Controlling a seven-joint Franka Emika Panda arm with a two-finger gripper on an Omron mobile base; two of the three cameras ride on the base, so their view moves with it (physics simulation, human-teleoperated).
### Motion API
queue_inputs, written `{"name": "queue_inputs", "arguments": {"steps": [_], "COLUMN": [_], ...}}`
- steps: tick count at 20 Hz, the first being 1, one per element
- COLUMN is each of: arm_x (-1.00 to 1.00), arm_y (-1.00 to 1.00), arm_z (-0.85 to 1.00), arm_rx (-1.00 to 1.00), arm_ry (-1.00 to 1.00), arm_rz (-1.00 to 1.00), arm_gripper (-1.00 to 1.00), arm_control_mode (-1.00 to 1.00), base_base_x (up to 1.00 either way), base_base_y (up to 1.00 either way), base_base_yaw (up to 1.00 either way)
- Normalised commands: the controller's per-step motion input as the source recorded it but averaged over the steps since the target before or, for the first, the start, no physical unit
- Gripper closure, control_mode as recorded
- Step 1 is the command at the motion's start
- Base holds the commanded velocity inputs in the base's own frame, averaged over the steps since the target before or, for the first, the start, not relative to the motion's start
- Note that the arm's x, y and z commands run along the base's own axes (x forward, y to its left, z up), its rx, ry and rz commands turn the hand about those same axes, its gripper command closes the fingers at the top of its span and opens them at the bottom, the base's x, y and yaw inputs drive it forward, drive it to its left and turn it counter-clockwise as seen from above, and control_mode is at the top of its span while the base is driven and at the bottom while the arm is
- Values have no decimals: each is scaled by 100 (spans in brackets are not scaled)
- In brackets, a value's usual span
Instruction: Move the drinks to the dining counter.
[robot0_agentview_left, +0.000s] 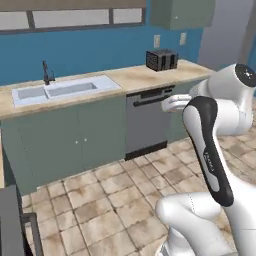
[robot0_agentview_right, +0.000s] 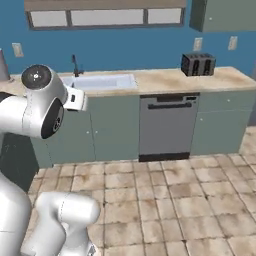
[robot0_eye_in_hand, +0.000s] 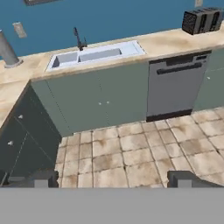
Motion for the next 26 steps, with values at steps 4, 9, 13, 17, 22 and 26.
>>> {"name": "queue_inputs", "arguments": {"steps": [4,9,13,17,22,26], "arm_x": [0,0,0,0,0,0], "arm_y": [0,0,0,0,0,0], "arm_z": [0,0,0,0,0,0], "arm_rx": [0,0,0,0,0,0], "arm_ry": [0,0,0,0,0,0], "arm_rz": [0,0,0,0,0,0], "arm_gripper": [-100,-100,-100,-100,-100,-100], "arm_control_mode": [100,100,100,100,100,100], "base_base_x": [-2,0,0,0,-28,-68], "base_base_y": [53,52,41,20,0,11], "base_base_yaw": [97,82,71,36,15,15]}}
